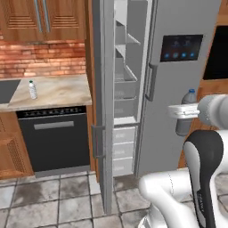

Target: Take the bottled waters from the counter and place them in the freezer to freeze. Close the freezer door after placing the bottles.

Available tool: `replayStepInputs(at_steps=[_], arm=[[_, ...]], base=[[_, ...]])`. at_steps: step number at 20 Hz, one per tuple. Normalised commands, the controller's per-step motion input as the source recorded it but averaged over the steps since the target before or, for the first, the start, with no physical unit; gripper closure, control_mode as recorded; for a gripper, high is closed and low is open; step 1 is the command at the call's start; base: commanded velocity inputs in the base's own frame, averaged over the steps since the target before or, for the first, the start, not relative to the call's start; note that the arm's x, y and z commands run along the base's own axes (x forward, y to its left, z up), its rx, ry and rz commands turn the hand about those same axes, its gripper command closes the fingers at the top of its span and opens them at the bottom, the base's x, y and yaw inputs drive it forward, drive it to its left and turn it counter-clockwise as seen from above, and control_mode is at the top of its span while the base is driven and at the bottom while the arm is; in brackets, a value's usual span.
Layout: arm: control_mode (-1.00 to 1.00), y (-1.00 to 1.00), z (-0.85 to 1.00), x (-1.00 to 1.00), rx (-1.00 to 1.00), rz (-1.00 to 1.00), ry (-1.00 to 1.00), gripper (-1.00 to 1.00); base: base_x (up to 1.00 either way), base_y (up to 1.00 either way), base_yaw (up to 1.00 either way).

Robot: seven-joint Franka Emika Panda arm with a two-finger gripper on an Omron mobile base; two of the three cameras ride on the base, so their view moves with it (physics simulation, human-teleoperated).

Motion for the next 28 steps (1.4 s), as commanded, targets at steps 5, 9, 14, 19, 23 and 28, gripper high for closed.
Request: replayStepInputs(at_steps=[5,9,14,19,23,28], arm=[[1.0,0.0,0.0,0.0,0.0,0.0,0.0,1.0],[1.0,0.0,0.0,0.0,0.0,0.0,0.0,1.0],[1.0,0.0,0.0,0.0,0.0,0.0,0.0,1.0],[1.0,0.0,0.0,0.0,0.0,0.0,0.0,1.0],[1.0,0.0,0.0,0.0,0.0,0.0,0.0,1.0],[1.0,0.0,0.0,0.0,0.0,0.0,0.0,1.0]], base=[[0.46,-0.39,0.25],[0.42,-0.15,0.32],[0.52,-0.27,0.22],[0.6,-0.46,0.17],[0.17,-0.41,0.14],[0.0,-0.26,0.03]])
